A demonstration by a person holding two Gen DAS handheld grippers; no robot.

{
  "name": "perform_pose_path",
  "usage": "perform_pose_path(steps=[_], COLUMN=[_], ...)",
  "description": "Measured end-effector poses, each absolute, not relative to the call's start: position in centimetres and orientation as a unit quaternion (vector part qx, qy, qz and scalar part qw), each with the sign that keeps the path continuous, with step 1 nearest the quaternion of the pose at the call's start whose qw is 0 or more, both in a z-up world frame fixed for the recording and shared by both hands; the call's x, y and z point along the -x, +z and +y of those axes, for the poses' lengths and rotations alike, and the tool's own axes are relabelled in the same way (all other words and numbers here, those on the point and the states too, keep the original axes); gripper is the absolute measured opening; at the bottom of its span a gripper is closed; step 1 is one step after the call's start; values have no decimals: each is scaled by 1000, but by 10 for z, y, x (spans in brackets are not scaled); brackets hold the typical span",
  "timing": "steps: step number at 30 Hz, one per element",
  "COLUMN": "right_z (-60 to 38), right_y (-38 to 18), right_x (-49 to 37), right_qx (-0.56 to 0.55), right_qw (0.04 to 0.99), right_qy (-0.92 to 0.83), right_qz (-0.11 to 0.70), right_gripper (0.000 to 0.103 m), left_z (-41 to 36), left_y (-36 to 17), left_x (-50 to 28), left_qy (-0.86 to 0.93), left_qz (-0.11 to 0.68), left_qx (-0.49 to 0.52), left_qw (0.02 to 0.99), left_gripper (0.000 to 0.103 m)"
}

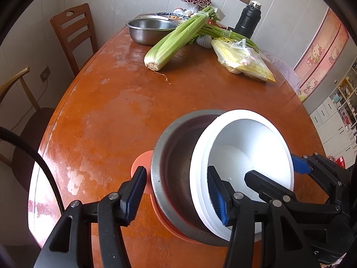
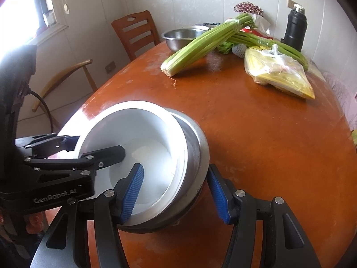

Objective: Organize plates and bowls
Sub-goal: 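Carry the bowl stack with the left gripper over the grey pan, then lower the bowl stack onto the grey pan and open the left gripper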

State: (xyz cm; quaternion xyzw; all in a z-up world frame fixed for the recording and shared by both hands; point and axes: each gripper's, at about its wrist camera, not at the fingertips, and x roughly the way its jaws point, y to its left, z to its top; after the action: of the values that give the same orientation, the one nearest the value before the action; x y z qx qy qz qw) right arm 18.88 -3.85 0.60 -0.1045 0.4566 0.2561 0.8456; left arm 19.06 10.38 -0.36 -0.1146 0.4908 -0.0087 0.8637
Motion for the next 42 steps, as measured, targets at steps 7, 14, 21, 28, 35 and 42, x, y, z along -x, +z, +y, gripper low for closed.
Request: perform_pose_path(steps=[7, 14, 21, 28, 35, 42], right_z=[-38, -39, -43, -48, -50, -59], right_y=[0, 2, 8, 19, 26, 41], right_x=[-191, -192, -191, -185, -178, -166], right_qx=[108, 109, 97, 87, 87, 78], right_qw=[844, 848, 853, 861, 865, 875], right_qy=[250, 247, 248, 253, 252, 256], right_qz=[461, 456, 449, 433, 424, 403], right_gripper=[61, 61, 61, 61, 61, 61], left_z=[106, 105, 104, 106, 105, 96], left_y=[3, 11, 15, 20, 31, 45], left_x=[-185, -183, -181, -178, -172, -161], left_qy=[-2, 1, 4, 12, 15, 12], left_qz=[482, 473, 469, 464, 451, 436], left_qx=[105, 100, 97, 96, 93, 87], left_qw=[870, 876, 878, 881, 887, 895], left_gripper=[55, 56, 56, 56, 57, 57])
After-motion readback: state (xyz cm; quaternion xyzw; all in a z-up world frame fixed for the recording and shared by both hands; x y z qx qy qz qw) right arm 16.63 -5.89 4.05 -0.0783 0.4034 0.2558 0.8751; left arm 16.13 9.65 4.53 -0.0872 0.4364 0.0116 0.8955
